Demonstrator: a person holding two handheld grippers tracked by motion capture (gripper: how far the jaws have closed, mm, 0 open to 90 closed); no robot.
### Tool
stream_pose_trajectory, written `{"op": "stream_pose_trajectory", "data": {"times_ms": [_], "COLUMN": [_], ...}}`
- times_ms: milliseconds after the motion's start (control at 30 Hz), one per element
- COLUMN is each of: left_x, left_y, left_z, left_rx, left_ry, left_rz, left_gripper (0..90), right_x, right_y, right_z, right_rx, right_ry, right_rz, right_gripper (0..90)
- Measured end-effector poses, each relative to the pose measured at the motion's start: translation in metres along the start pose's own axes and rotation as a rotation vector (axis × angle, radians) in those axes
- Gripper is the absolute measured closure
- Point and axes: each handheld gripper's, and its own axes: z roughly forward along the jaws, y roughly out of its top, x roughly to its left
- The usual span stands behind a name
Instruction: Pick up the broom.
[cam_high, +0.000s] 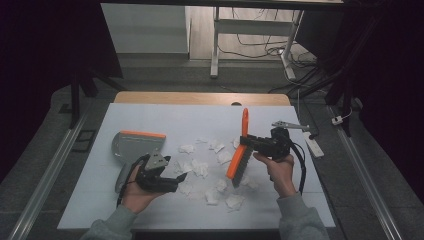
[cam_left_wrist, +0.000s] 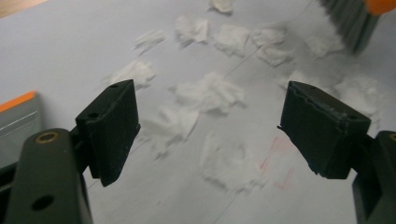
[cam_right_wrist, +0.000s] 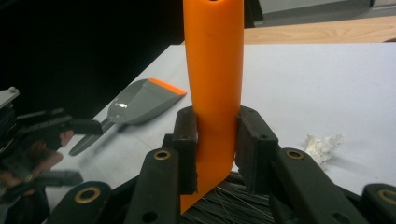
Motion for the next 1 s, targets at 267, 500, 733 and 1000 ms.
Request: {"op": "stream_pose_trajectory", "data": {"times_ms": [267, 500, 733, 1000], "left_x": [-0.023, -0.041, -0.050, -0.057], "left_y": [0.018, 0.029, 0.032, 0.031], "left_z": [0.017, 0.033, 0.048, 0.063], "left_rx": [-0.015, -0.017, -0.017, -0.028], "left_ry": [-0.059, -0.106, -0.122, -0.108], "left_rz": [0.034, 0.058, 0.063, 0.080], "left_gripper": [20.7, 21.1, 22.9, 36.4], "right_x": [0.007, 0.018, 0.024, 0.033], "right_y": [-0.008, -0.011, -0.017, -0.026], "right_z": [0.008, 0.014, 0.021, 0.030], "right_rx": [-0.047, -0.078, -0.103, -0.140], "right_ry": [-0.011, -0.007, -0.003, -0.001], "right_rz": [0.030, 0.030, 0.055, 0.076], "right_gripper": [71.1, 71.0, 71.0, 71.0]}}
